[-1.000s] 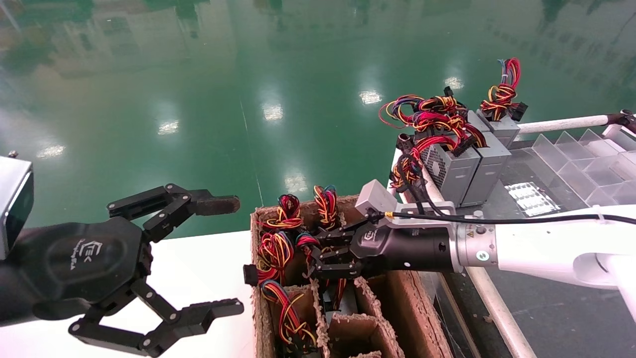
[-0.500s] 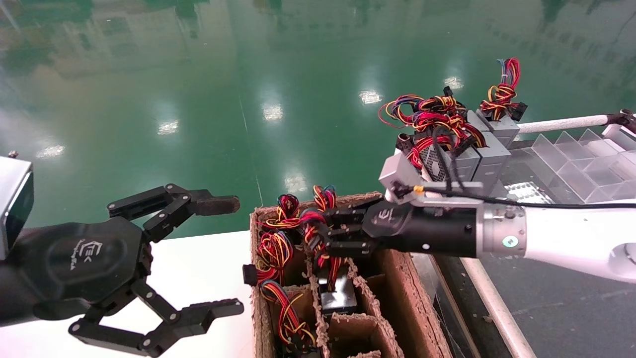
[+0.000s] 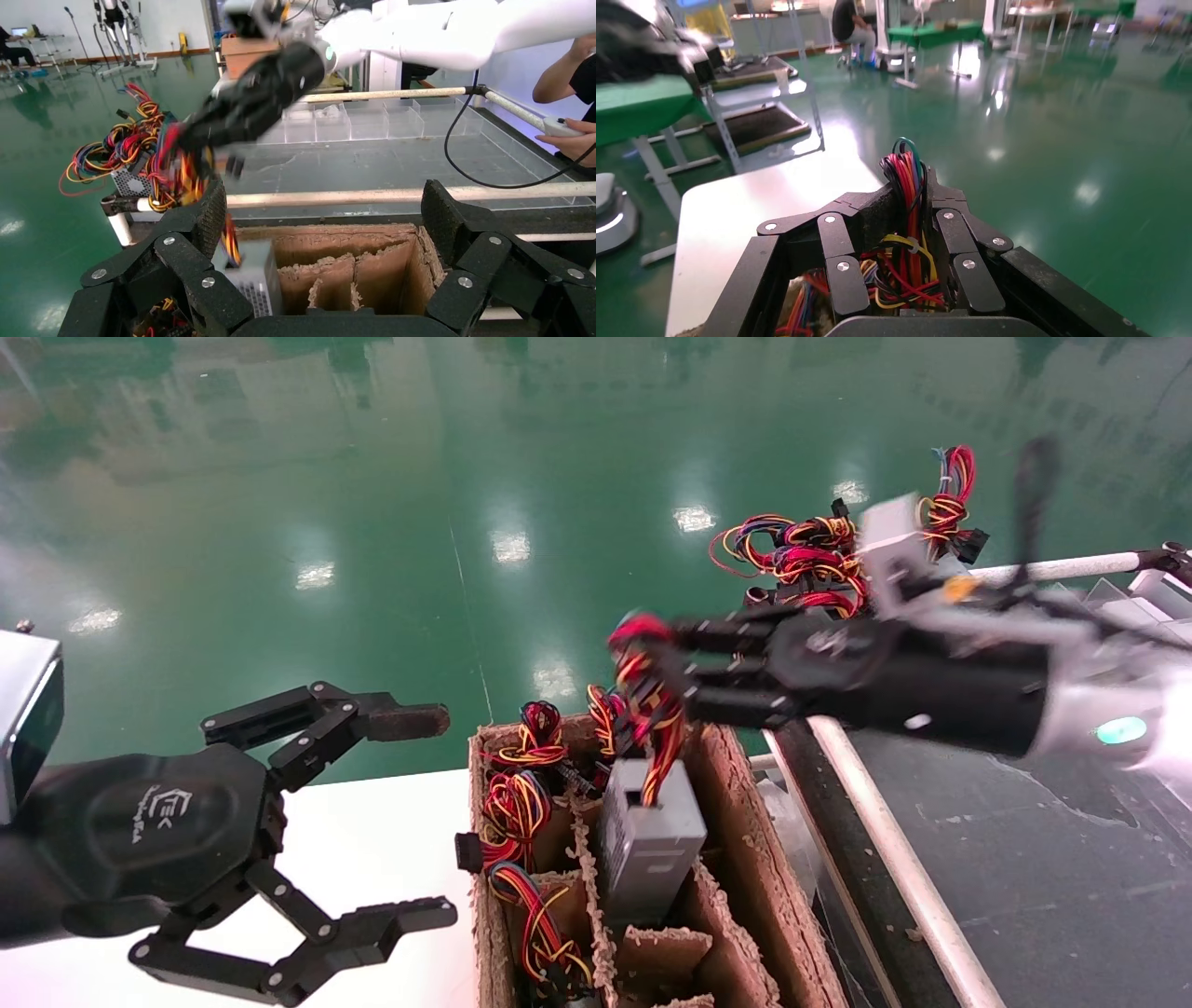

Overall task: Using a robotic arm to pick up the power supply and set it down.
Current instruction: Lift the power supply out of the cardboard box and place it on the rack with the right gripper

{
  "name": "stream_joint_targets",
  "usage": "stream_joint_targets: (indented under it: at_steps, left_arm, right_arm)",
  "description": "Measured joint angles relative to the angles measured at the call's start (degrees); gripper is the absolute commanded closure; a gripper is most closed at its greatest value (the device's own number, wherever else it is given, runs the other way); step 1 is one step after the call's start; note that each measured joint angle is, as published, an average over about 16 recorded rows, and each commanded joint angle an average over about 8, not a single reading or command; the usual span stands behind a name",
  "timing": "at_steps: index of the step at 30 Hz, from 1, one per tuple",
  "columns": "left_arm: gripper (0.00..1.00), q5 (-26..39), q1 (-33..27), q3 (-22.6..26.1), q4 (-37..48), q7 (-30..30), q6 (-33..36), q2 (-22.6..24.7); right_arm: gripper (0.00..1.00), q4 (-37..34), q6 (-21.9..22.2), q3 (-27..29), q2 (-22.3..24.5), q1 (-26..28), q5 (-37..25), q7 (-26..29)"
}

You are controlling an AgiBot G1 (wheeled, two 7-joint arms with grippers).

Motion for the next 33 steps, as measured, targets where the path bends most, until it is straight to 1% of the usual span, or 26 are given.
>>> stream_joint_targets:
  at_steps: [8, 15, 25, 33]
  left_arm:
    - [0.0, 0.0, 0.0, 0.0, 0.0, 0.0, 0.0, 0.0]
    - [0.0, 0.0, 0.0, 0.0, 0.0, 0.0, 0.0, 0.0]
    - [0.0, 0.0, 0.0, 0.01, 0.0, 0.0, 0.0, 0.0]
    - [0.0, -0.01, 0.0, 0.01, 0.0, 0.0, 0.0, 0.0]
  right_arm:
    - [1.0, 3.18, -1.44, 3.33, 6.99, 0.53, 5.71, 3.36]
    - [1.0, 2.92, -1.58, 5.26, 12.71, 0.52, 9.36, 4.6]
    - [1.0, -2.62, -1.71, 6.35, 19.38, 0.11, 11.71, 3.36]
    - [1.0, -9.26, -1.14, 5.71, 22.25, 1.14, 11.39, 1.64]
